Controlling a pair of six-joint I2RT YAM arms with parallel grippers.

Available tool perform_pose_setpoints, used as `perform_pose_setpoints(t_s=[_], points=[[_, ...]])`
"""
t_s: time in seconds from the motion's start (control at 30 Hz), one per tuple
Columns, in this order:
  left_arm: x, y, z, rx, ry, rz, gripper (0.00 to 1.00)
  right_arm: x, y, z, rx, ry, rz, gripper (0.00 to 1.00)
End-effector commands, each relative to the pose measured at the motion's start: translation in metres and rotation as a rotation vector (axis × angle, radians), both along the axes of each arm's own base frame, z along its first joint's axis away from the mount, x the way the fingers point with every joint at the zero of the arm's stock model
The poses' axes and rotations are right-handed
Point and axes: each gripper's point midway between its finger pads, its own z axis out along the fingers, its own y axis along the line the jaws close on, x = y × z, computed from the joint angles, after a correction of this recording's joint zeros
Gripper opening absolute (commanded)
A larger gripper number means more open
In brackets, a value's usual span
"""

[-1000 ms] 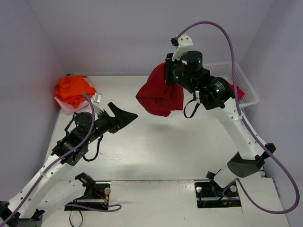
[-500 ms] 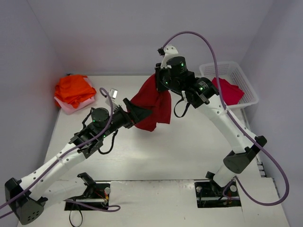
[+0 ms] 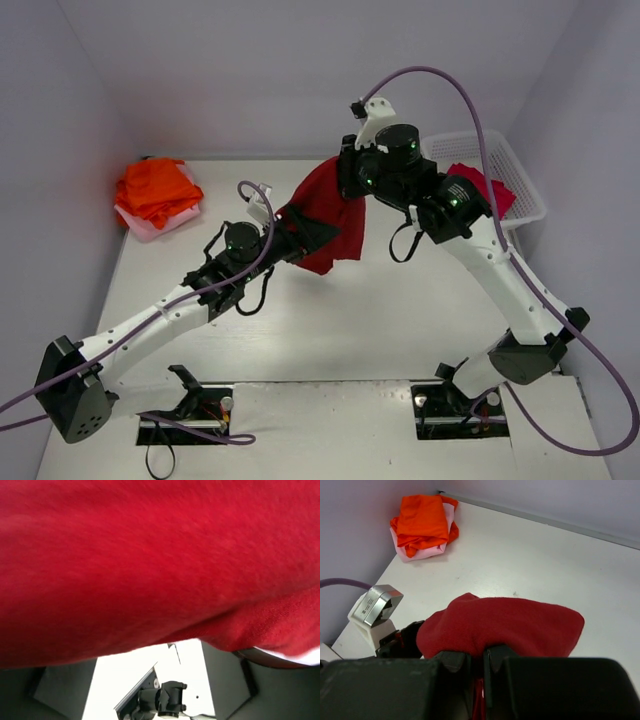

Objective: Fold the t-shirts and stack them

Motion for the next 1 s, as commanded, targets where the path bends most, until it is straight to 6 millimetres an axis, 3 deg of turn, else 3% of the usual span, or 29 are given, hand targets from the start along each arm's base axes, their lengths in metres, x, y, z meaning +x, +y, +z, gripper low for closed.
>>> perform_pose_setpoints(t_s=[0.0,0.13,0.17,0.23,0.27,0.3,0.43,0.53,0.57,0.67,0.8,0.97], points=[[0.005,-0.001,0.067,-0.128,-0.166,0.031,0.69,-0.011,-0.003,0.040,0.110,-0.092,0.012,0.00],[0.008,0.000,0.070,-0.107,-0.188,0.049,0.47,-0.010,-0.004,0.032,0.099,-0.078,0.010,0.00],[0.009,0.000,0.069,-0.098,-0.189,0.054,0.34,-0.010,-0.004,0.033,0.102,-0.079,0.008,0.00],[0.010,0.001,0.065,-0.087,-0.185,0.063,0.19,-0.011,-0.006,0.039,0.110,-0.090,0.008,0.00],[0.012,0.002,0.063,-0.083,-0.181,0.070,0.06,-0.013,-0.006,0.043,0.115,-0.098,0.010,0.00],[0.012,0.002,0.062,-0.082,-0.180,0.073,0.00,-0.014,-0.009,0.048,0.122,-0.108,0.009,0.00],[0.012,0.001,0.063,-0.074,-0.186,0.068,0.00,-0.017,-0.018,0.052,0.115,-0.125,-0.002,0.00],[0.008,0.005,0.071,-0.068,-0.197,0.064,0.00,-0.013,-0.031,0.035,0.072,-0.111,-0.053,0.00],[0.006,0.006,0.073,-0.066,-0.197,0.062,0.00,-0.010,-0.033,0.018,0.042,-0.086,-0.069,0.00],[0.000,0.015,0.082,-0.061,-0.212,0.073,0.00,-0.004,-0.045,-0.006,-0.007,-0.059,-0.127,0.00],[-0.007,0.029,0.093,-0.033,-0.225,0.098,0.00,-0.002,-0.046,-0.054,-0.068,0.025,-0.147,0.00],[-0.019,0.046,0.105,-0.025,-0.245,0.122,0.00,0.003,-0.047,-0.097,-0.131,0.101,-0.180,0.00]])
